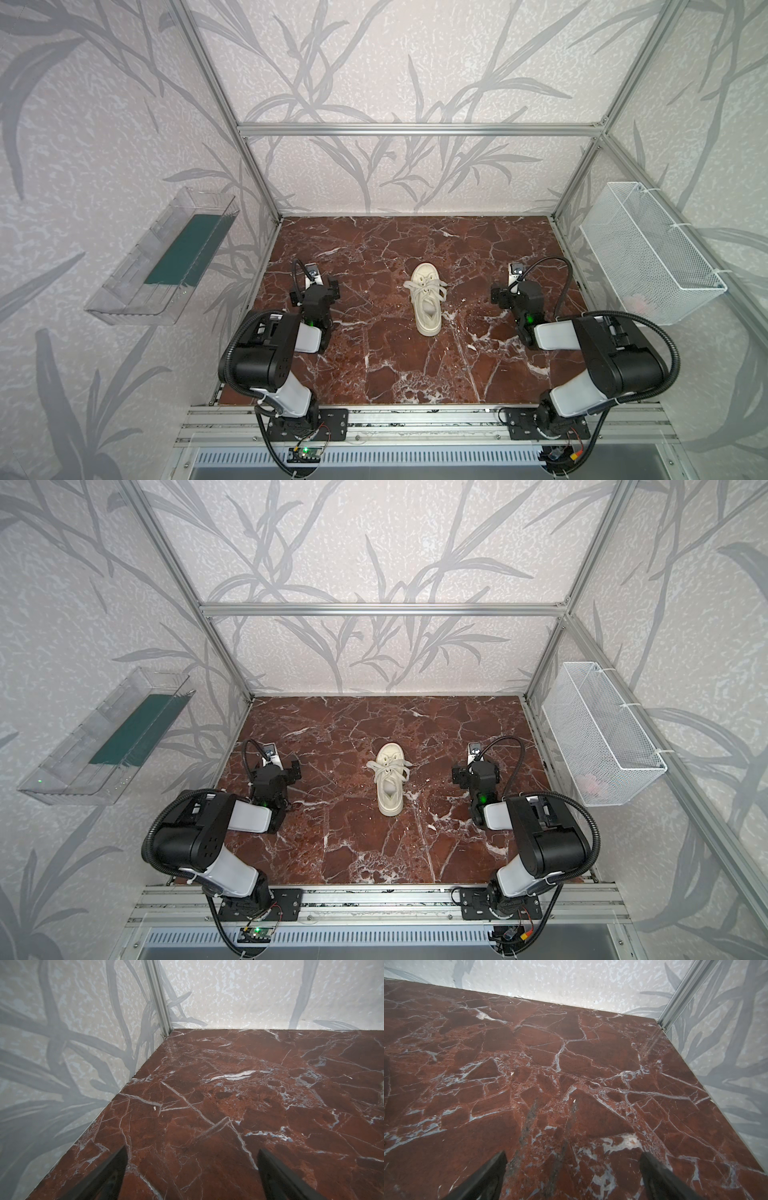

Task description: Tie the shoes

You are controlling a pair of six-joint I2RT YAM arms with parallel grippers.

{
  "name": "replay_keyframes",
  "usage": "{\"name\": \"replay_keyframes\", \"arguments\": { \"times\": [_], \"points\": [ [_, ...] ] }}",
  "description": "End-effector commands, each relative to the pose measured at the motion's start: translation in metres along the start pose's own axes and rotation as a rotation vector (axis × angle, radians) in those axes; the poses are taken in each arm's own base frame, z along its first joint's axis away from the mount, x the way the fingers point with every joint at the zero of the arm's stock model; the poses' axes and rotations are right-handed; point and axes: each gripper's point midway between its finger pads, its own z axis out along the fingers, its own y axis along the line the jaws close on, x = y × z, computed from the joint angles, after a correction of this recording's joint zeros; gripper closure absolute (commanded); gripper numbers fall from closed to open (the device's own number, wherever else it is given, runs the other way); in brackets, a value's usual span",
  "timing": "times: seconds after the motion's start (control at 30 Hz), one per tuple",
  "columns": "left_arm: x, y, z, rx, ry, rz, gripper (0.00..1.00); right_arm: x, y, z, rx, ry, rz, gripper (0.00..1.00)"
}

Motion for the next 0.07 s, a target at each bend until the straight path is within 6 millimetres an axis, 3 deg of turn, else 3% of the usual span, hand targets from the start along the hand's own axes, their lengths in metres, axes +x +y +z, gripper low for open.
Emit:
{"name": "replay_keyframes", "arguments": {
  "times": [0.0, 0.03],
  "points": [
    [-0.0096, 0.0058, 0.0012, -0.028, -0.021, -0.032, 0.01, -0.0196, -0.0027, -0.0004, 0.007, -0.053, 0.019, 0.01],
    [-0.0093, 0.0058, 0.001, -0.028, -0.02, -0.032, 0.01, -0.0195, -0.0026, -0.0004, 0.006, -0.053, 0.02, 0.01]
  ]
}}
